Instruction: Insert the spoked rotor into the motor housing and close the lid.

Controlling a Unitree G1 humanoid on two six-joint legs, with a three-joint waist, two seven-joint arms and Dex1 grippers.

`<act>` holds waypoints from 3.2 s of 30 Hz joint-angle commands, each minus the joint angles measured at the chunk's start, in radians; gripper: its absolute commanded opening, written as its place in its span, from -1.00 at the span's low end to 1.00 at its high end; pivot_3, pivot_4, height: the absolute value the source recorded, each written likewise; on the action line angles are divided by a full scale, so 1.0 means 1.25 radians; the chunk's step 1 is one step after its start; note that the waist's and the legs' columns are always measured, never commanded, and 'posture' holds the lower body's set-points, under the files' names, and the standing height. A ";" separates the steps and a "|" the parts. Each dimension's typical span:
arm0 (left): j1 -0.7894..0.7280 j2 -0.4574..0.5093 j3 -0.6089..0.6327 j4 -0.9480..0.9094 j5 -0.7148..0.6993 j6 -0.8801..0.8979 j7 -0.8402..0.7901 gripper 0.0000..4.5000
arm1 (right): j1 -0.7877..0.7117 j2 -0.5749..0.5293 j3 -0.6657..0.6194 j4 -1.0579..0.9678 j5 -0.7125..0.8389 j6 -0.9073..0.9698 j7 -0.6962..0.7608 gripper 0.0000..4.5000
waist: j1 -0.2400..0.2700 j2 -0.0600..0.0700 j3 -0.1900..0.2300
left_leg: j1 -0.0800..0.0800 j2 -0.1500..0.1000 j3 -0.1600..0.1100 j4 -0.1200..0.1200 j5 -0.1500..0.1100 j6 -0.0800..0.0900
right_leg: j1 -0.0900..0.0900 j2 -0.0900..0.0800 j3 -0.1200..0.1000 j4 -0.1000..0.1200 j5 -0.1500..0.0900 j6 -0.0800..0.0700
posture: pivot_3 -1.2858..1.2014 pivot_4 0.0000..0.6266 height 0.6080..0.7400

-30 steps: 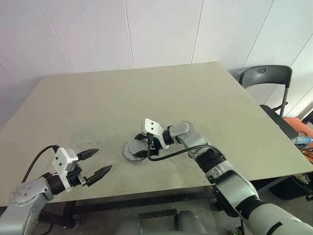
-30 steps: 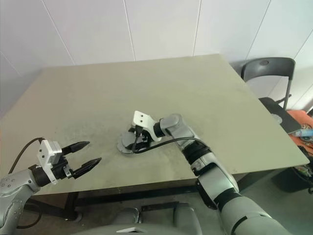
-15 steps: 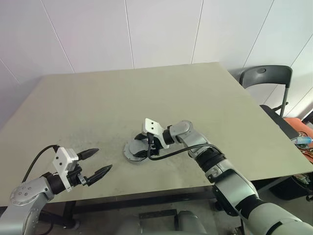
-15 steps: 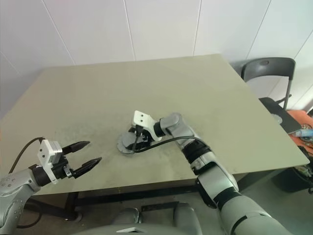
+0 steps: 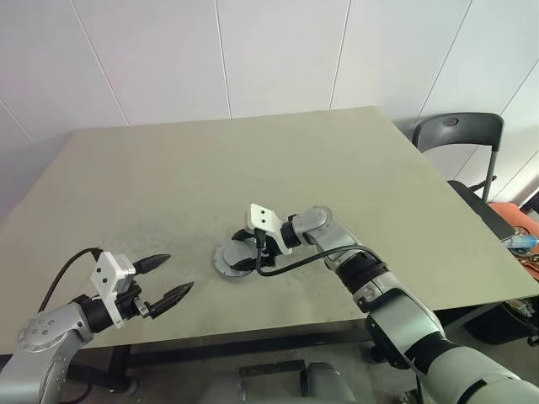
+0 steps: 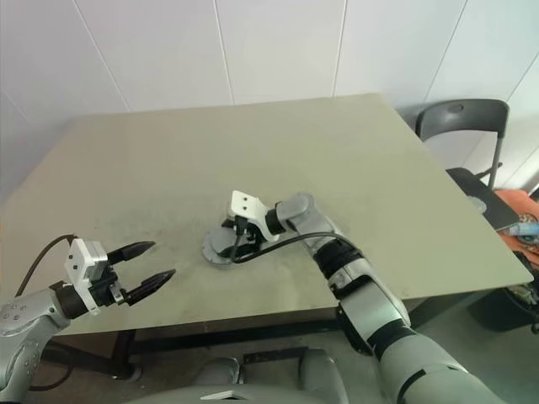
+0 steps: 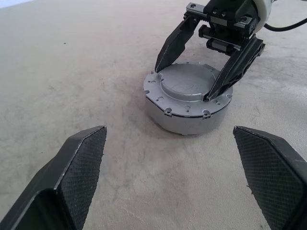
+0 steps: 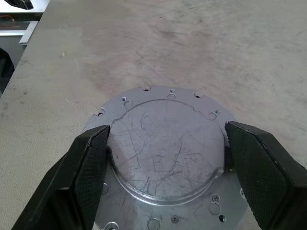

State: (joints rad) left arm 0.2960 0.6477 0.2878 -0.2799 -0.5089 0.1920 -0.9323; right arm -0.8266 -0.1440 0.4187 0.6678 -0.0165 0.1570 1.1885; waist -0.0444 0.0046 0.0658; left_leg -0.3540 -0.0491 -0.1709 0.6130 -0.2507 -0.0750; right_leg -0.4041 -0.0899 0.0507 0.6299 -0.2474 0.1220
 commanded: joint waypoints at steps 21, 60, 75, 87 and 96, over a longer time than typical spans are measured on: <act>-0.076 -0.003 -0.016 0.012 -0.026 0.043 0.009 0.72 | -0.012 -0.008 0.033 0.083 -0.056 -0.038 0.009 0.56 | 0.000 0.001 0.000 | 0.010 0.002 0.000 -0.001 -0.001 -0.001 | 0.011 0.001 0.000 -0.003 0.000 -0.001 | 0.03 -1.00 1.00; -0.347 -0.112 -0.270 0.204 0.178 0.130 0.069 -1.00 | -0.029 0.008 -0.029 0.028 0.002 0.056 0.018 0.99 | 0.001 0.001 -0.001 | 0.011 0.002 0.000 -0.002 0.000 0.000 | 0.011 0.002 0.000 -0.002 0.000 0.000 | 0.03 -1.00 1.00; -0.353 -0.105 -0.269 0.186 0.172 0.146 0.052 -1.00 | -0.081 -0.090 -0.276 -0.104 0.228 0.574 -0.064 0.99 | 0.004 0.001 -0.001 | 0.005 0.002 0.000 -0.002 0.000 0.000 | 0.006 0.002 0.000 -0.003 0.000 0.000 | 0.03 -1.00 1.00; -0.352 -0.078 -0.287 0.182 0.189 0.132 0.024 -1.00 | -0.070 -0.123 -0.275 -0.082 0.355 1.061 -0.109 0.99 | 0.001 0.001 0.000 | -0.002 0.002 0.001 -0.001 0.000 0.000 | -0.001 0.002 0.000 -0.003 0.001 0.002 | 0.03 -1.00 1.00; -0.347 -0.077 -0.282 0.175 0.189 0.131 0.027 -1.00 | -0.044 -0.039 -0.352 -0.025 0.372 1.085 -0.240 0.99 | 0.003 0.001 -0.001 | -0.002 0.002 0.001 -0.001 0.000 0.000 | 0.000 0.002 0.000 -0.003 0.002 0.002 | 0.03 -1.00 1.00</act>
State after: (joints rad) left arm -0.1413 0.5484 -0.0345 -0.0417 -0.2735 0.3565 -0.8775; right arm -0.8699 -0.2028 0.0154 0.6376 0.4202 1.5139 0.9119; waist -0.0411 0.0057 0.0651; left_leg -0.3563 -0.0461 -0.1701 0.6122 -0.2508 -0.0750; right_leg -0.4046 -0.0875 0.0504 0.6263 -0.2448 0.1250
